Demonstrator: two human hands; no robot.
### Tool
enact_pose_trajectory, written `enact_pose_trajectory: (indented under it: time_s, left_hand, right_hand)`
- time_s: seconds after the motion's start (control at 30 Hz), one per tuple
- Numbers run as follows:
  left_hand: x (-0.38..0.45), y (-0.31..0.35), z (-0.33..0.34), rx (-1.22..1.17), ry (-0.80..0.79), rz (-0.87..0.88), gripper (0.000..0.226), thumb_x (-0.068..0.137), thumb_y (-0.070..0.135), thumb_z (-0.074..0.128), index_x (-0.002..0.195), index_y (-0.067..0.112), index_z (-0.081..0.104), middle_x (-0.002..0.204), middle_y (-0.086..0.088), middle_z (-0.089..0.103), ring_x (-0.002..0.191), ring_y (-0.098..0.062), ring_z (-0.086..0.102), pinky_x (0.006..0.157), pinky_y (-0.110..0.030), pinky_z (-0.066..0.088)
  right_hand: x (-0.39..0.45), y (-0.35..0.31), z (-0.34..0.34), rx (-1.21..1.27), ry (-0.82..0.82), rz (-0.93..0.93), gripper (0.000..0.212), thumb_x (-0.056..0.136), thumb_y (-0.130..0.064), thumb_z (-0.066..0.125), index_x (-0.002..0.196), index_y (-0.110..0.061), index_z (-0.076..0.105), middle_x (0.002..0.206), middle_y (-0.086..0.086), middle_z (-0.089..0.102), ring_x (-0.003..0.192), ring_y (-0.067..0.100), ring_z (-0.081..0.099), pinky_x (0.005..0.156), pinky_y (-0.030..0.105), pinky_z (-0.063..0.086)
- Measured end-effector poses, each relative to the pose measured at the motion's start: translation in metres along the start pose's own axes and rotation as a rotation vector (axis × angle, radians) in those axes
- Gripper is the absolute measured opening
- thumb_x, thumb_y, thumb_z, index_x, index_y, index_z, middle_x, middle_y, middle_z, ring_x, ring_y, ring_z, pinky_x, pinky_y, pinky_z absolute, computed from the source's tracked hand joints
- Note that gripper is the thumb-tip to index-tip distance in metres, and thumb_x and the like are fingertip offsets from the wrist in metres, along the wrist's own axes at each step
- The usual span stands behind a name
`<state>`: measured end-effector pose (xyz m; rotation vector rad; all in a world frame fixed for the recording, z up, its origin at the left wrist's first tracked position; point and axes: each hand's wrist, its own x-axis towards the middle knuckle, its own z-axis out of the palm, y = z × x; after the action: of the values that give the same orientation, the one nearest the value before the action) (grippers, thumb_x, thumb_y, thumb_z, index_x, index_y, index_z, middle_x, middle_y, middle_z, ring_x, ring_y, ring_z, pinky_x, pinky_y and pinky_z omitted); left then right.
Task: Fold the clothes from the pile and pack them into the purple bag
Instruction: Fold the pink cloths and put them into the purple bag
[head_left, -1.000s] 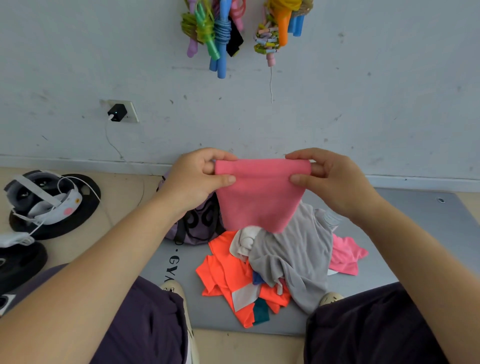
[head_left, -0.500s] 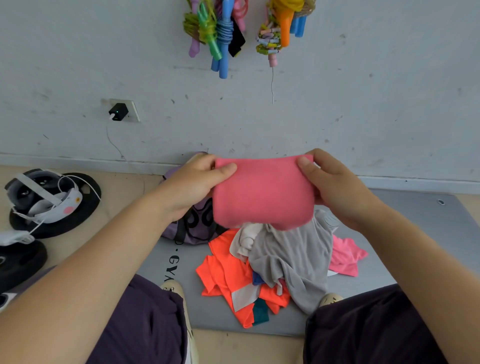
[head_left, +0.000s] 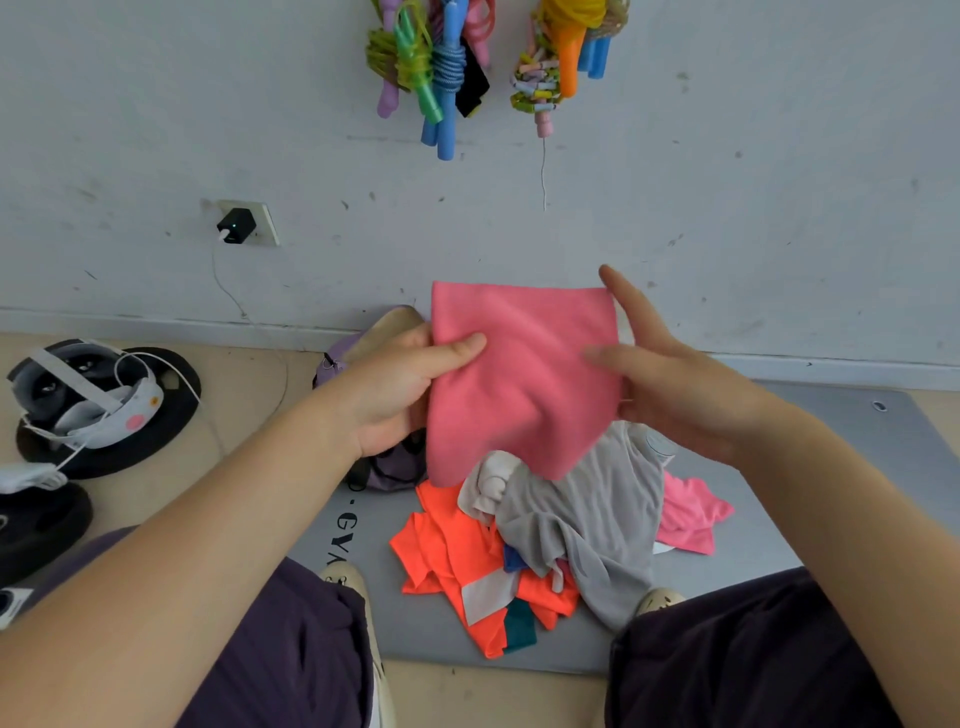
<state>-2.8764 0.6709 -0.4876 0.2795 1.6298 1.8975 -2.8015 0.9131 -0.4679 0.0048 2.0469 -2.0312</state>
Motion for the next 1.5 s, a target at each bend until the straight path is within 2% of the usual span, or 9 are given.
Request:
enact_pose_trajectory:
  time_s: [0.13,0.33,0.57,0.8,0.93,1.03,1.2,1.37,1.5]
  left_hand:
    - [0.002,-0.001,-0.001,0.170,0.257,0.039,0.041,0.080,0.037,0.076,0.110,0.011,0.069,0.116,-0.012,0.071,0.104,-0.026,0.070,0.090,-0.045,0.055]
    - [0.004,-0.001,-0.008,0.310,0.212,0.166,0.068,0.051,0.045,0.088,0.111,0.054,0.058,0.114,0.001,0.071,0.104,-0.016,0.069,0.092,-0.040,0.055]
    - [0.004,0.002,-0.011,0.865,0.272,0.212,0.036,0.068,0.047,0.084,0.097,0.029,0.071,0.109,-0.007,0.065,0.100,-0.021,0.063,0.093,-0.045,0.051]
    - [-0.005,0.015,-0.018,0.406,0.116,0.049,0.039,0.069,0.054,0.071,0.098,0.027,0.075,0.100,0.008,0.076,0.089,-0.007,0.071,0.081,-0.026,0.056]
    - [0.002,0.003,-0.015,0.713,0.452,0.212,0.030,0.076,0.045,0.079,0.088,0.020,0.067,0.078,0.008,0.067,0.066,0.003,0.058,0.064,-0.013,0.045]
    - [-0.002,0.006,0.005,0.317,0.234,0.039,0.036,0.084,0.052,0.070,0.094,0.017,0.069,0.084,-0.005,0.071,0.068,-0.011,0.066,0.056,-0.020,0.051]
    - [0.002,0.015,0.022,-0.072,0.147,-0.078,0.039,0.082,0.047,0.073,0.110,0.021,0.071,0.110,-0.018,0.072,0.100,-0.031,0.070,0.086,-0.052,0.057]
    - [0.016,0.045,-0.022,0.001,0.142,0.024,0.045,0.086,0.017,0.070,0.129,0.016,0.058,0.117,-0.008,0.072,0.102,-0.022,0.071,0.083,-0.039,0.059]
    - [0.033,0.040,-0.064,0.096,-0.006,0.041,0.056,0.075,0.020,0.080,0.127,0.019,0.059,0.120,-0.005,0.071,0.110,-0.022,0.068,0.090,-0.042,0.057]
  right_hand:
    - [0.001,0.003,0.002,-0.104,-0.010,-0.083,0.065,0.091,-0.005,0.062,0.136,-0.048,0.043,0.091,0.009,0.070,0.084,0.018,0.067,0.076,0.025,0.054]
    - [0.006,0.003,0.003,-0.144,0.146,-0.070,0.042,0.082,-0.008,0.074,0.119,-0.021,0.060,0.112,0.009,0.067,0.094,0.017,0.066,0.084,0.028,0.056]
    - [0.006,0.002,0.005,-0.717,0.254,-0.132,0.017,0.086,-0.021,0.072,0.101,-0.018,0.067,0.094,0.000,0.068,0.087,0.015,0.063,0.077,0.030,0.050]
    - [0.001,-0.002,-0.003,-0.243,0.061,-0.013,0.044,0.085,-0.048,0.061,0.108,-0.010,0.070,0.093,0.003,0.073,0.082,0.018,0.070,0.069,0.028,0.058]
    - [0.005,0.003,0.005,-0.394,0.304,-0.099,0.028,0.093,-0.038,0.061,0.092,-0.011,0.067,0.072,-0.002,0.064,0.064,0.013,0.059,0.056,0.024,0.048]
    - [0.005,0.007,0.022,-0.574,0.475,-0.268,0.027,0.088,-0.032,0.068,0.086,-0.007,0.057,0.070,0.010,0.058,0.058,0.024,0.054,0.056,0.037,0.047]
    - [0.001,-0.002,0.063,-0.722,0.160,-0.488,0.040,0.070,-0.037,0.082,0.095,-0.010,0.066,0.104,0.001,0.064,0.094,0.004,0.058,0.081,0.013,0.044]
    - [0.043,-0.028,0.058,-0.505,0.435,-0.392,0.026,0.083,-0.032,0.073,0.102,-0.019,0.060,0.103,-0.005,0.064,0.092,0.006,0.063,0.077,0.022,0.051]
    - [0.096,-0.015,0.066,-0.086,0.083,-0.088,0.050,0.076,-0.052,0.065,0.115,-0.021,0.061,0.111,-0.002,0.072,0.101,0.008,0.068,0.082,0.021,0.055]
